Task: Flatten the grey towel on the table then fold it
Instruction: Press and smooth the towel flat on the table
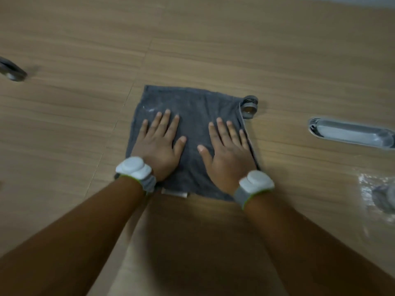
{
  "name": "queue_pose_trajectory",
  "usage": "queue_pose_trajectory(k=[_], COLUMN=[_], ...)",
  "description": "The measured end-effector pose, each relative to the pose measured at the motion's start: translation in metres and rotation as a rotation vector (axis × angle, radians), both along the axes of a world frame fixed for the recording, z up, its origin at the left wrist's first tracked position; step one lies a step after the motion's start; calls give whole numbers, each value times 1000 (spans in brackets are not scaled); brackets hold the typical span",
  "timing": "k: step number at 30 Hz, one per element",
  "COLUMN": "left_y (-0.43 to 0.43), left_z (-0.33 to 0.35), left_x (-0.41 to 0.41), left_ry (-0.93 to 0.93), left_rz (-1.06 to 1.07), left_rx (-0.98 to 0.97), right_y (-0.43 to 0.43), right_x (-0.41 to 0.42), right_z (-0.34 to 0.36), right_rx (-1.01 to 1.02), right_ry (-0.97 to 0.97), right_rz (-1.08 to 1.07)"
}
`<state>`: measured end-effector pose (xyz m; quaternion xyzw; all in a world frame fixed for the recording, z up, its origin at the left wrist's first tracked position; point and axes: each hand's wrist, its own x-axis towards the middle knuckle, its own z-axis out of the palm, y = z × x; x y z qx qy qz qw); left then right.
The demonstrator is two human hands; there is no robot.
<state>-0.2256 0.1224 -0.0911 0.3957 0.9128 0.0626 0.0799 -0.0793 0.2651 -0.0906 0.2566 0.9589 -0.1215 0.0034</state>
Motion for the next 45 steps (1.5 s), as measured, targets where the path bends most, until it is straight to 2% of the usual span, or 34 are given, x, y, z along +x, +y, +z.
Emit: queue_pose_trajectory(k=[6,11,21,26,30,35,39,45], left_y=[6,43,121,97,60,10,27,121], left_z=[1,-1,6,3,9,3,2,3], left_x=[104,154,125,140,193,258,250,187], left_ry=[-31,-66,-90,-64,-62,-48,-49,-85], left_rz=[-52,-149,-188,-151,-140,-141,-146,-196], left_rx=[6,38,4,-8,13,-40,-37,3], right_y=[18,48,141,101,45,7,32,117], right_x=[97,156,111,139,204,269,259,192], right_z=[5,8,-10,-11,-3,-4,-5,-8], right_rx=[49,66,56,75,149,94,107,91], right_ry=[-62,-50,-69,-3,9,-17,-17,-16], right_rz=[-52,-140,-242,-235,-192,-147,-149,-321])
